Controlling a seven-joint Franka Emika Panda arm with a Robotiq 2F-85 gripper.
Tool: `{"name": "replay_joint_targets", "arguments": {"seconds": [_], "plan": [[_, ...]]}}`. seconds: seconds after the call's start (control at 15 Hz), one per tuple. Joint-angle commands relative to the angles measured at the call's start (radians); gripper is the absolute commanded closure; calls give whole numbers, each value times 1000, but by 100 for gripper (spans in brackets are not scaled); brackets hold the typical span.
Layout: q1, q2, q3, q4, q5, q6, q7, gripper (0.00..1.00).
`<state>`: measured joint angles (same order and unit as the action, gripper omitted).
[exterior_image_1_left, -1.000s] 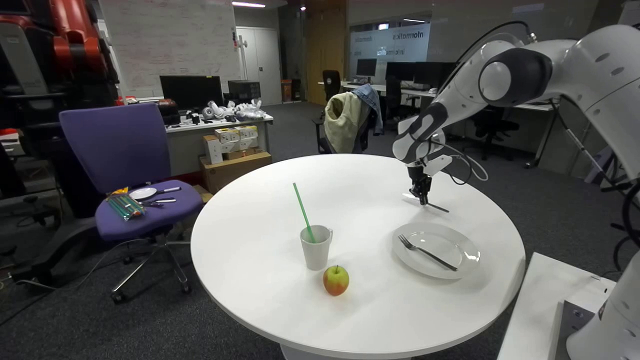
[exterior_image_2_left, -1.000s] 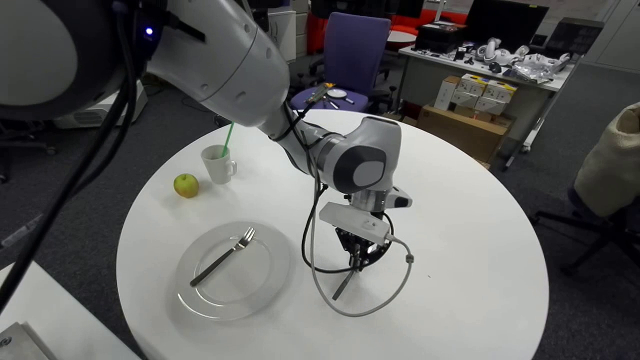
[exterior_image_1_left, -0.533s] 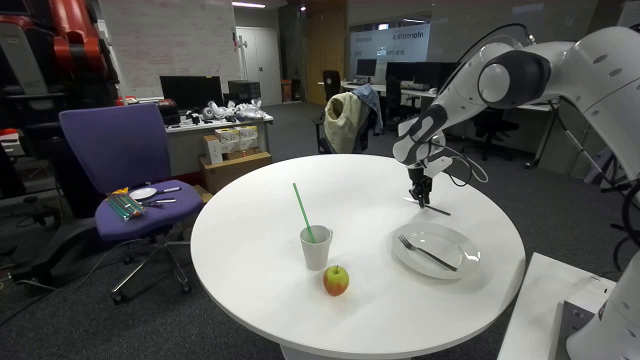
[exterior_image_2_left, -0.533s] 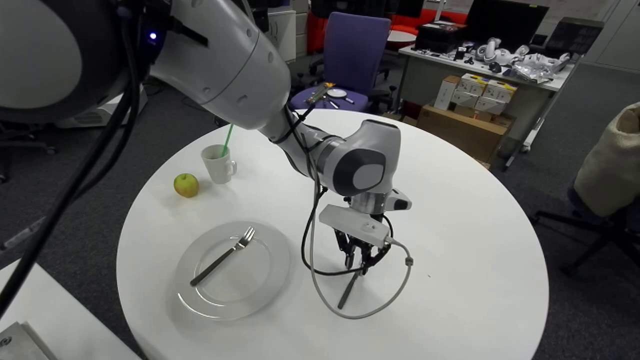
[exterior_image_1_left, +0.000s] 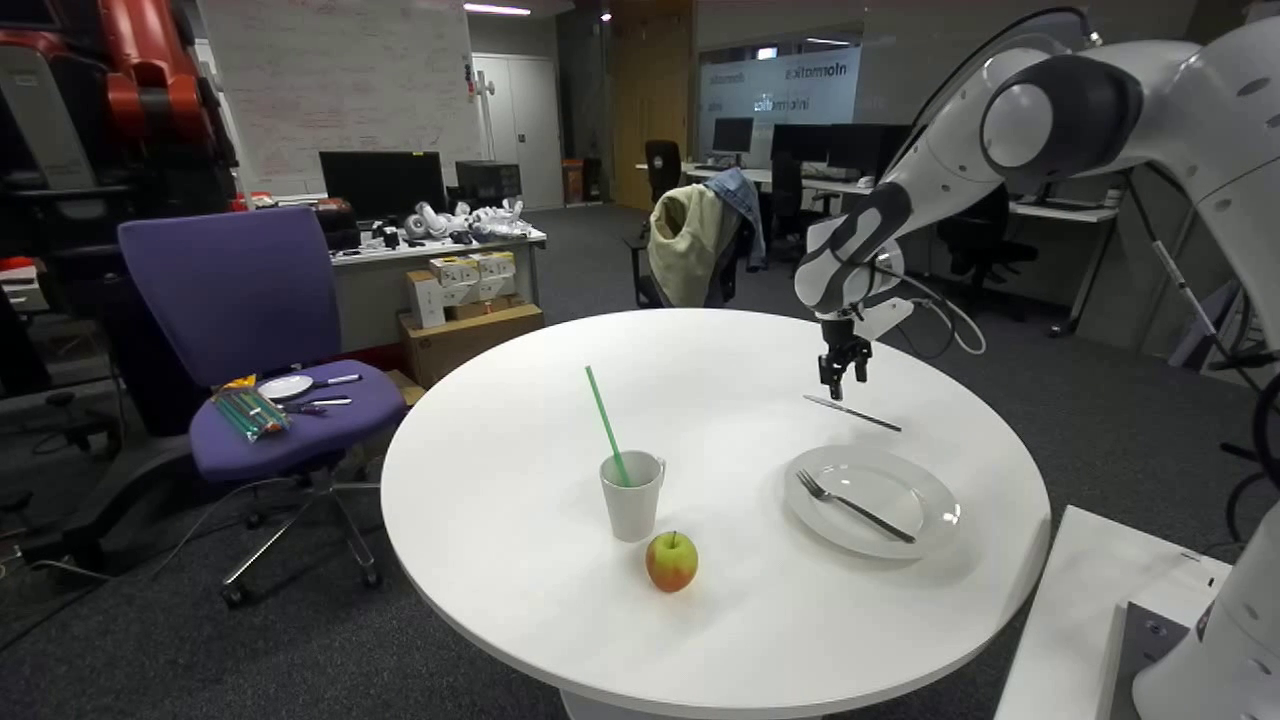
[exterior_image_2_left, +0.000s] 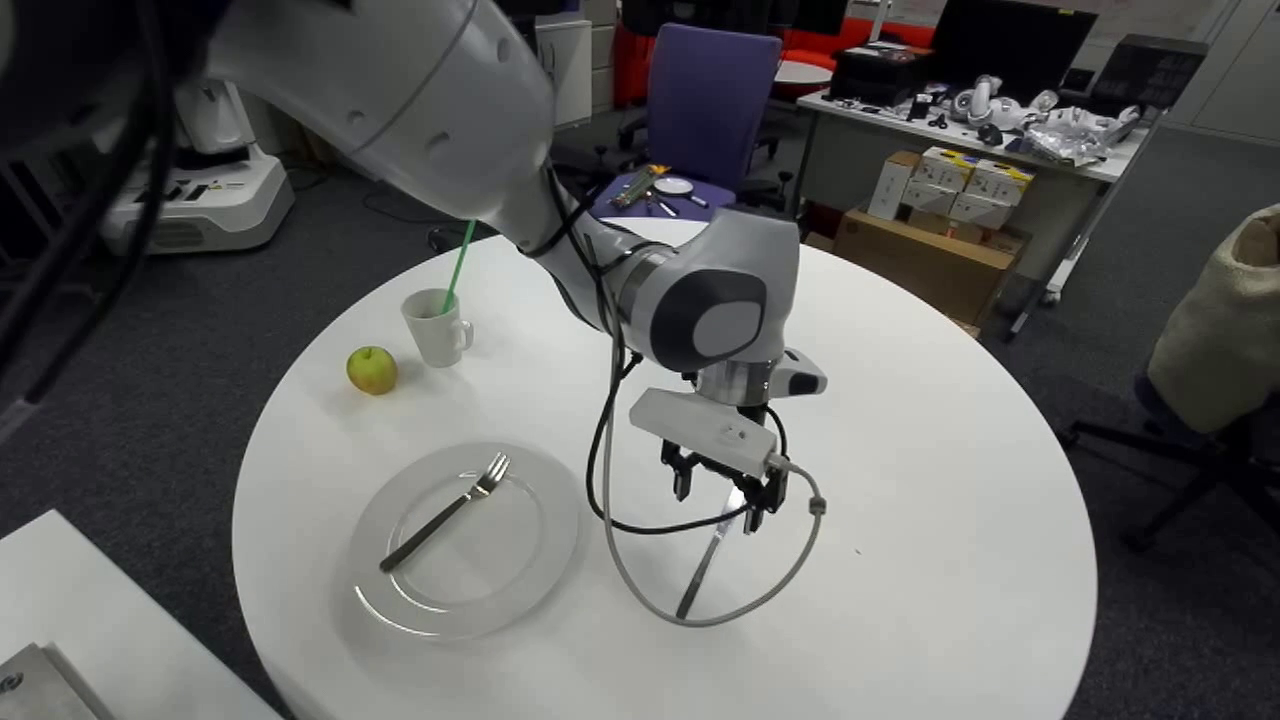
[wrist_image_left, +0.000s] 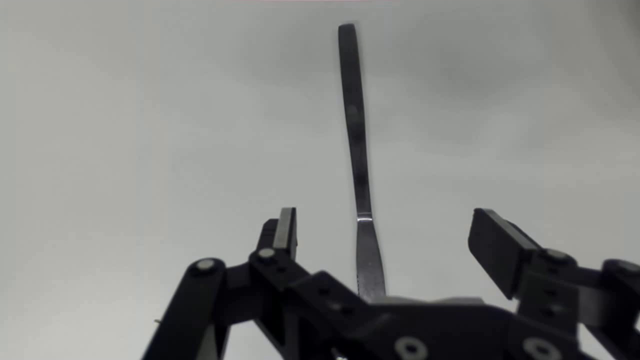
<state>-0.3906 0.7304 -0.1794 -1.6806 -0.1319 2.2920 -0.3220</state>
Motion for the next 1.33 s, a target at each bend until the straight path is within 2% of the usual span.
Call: {"name": "replay_joint_targets", "arguments": {"seconds": [0.0,0.27,0.53,0.67,0.93,1.13,1.27], "plan": [[10,-224,-2,-234,15,58,16,0],[36,-402,-13,-414,6,34,38,0],[74,-558,-31,-616,-28,61,79,0],[109,-606,-30,-721,-57,109,141,0],[194,-610,-18,-874,-171,241,299,0],[265,-580,-13,-938,-251,316,416,0],[293,-572,-11,-967,-263,339,454,0]]}}
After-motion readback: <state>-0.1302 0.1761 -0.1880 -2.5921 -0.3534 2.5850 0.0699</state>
